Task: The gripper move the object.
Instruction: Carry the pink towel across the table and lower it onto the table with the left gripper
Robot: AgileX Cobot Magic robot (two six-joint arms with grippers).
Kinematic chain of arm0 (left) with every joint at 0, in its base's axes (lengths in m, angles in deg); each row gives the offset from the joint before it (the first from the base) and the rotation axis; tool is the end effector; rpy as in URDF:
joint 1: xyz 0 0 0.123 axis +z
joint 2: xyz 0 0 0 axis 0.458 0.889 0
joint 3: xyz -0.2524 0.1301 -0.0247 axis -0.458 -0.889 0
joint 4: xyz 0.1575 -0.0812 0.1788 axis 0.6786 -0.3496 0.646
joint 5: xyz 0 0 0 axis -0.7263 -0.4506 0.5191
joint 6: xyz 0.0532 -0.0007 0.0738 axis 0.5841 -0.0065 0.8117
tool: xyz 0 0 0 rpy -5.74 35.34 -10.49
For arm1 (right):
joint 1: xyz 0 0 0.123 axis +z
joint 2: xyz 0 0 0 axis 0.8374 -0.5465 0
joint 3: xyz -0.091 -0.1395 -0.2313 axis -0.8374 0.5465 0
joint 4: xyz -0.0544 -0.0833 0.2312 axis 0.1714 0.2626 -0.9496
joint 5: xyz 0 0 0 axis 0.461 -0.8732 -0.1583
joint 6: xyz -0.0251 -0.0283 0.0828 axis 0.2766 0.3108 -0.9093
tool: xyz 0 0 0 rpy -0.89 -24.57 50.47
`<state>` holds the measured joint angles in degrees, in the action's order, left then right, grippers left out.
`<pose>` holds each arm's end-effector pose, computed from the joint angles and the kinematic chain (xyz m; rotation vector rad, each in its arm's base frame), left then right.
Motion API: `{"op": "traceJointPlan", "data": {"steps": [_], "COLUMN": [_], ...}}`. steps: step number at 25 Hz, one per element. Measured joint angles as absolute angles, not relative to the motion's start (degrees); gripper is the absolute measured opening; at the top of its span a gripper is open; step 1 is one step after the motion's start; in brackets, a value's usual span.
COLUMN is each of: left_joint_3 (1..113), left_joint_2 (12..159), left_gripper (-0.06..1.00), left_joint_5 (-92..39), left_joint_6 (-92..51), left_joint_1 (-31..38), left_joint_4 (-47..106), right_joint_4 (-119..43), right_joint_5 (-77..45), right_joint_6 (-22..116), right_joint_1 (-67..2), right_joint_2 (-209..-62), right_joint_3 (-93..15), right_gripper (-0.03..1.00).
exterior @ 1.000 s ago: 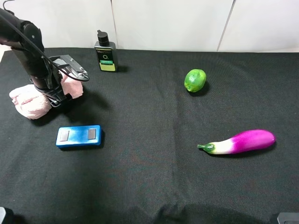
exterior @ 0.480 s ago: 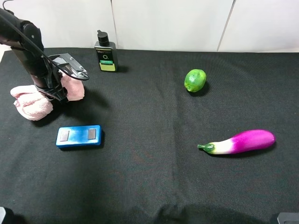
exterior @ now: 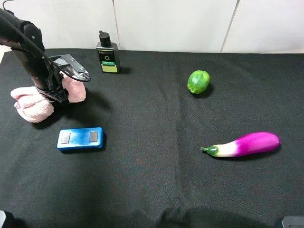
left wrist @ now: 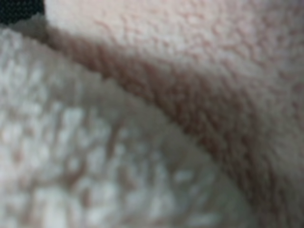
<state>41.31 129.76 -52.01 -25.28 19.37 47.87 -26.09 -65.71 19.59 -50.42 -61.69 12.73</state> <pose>0.3628 -0.0463 0.0960 1.0375 2.7460 0.1336 -0.0035 -0.0062 0.2798 -0.0286 2.0021 0.0373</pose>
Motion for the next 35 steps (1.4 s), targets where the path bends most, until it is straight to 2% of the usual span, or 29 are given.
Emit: {"op": "traceJointPlan", "data": {"steps": [9,20,35], "left_joint_3": [41.79,41.79,46.43], "left_joint_2": [128.43,117.84,114.47], "left_gripper": [0.58,0.58,0.58], "left_joint_5": [-54.18,-62.01,-70.97], "left_joint_6": [-25.28,-25.34,-37.46], "left_joint_1": [19.37,17.83,6.12], "left_joint_4": [47.22,45.92,44.35], "right_joint_4": [-26.09,-26.09,-26.09], "right_joint_5": [-65.71,-65.71,-65.71], "right_joint_6": [19.59,19.59,19.59], "right_joint_1": [-50.42,-50.42,-50.42], "right_joint_2": [-61.69,-61.69,-61.69], "right_joint_3": [12.73,12.73,12.73], "right_gripper": [0.69,0.69,0.69]}}
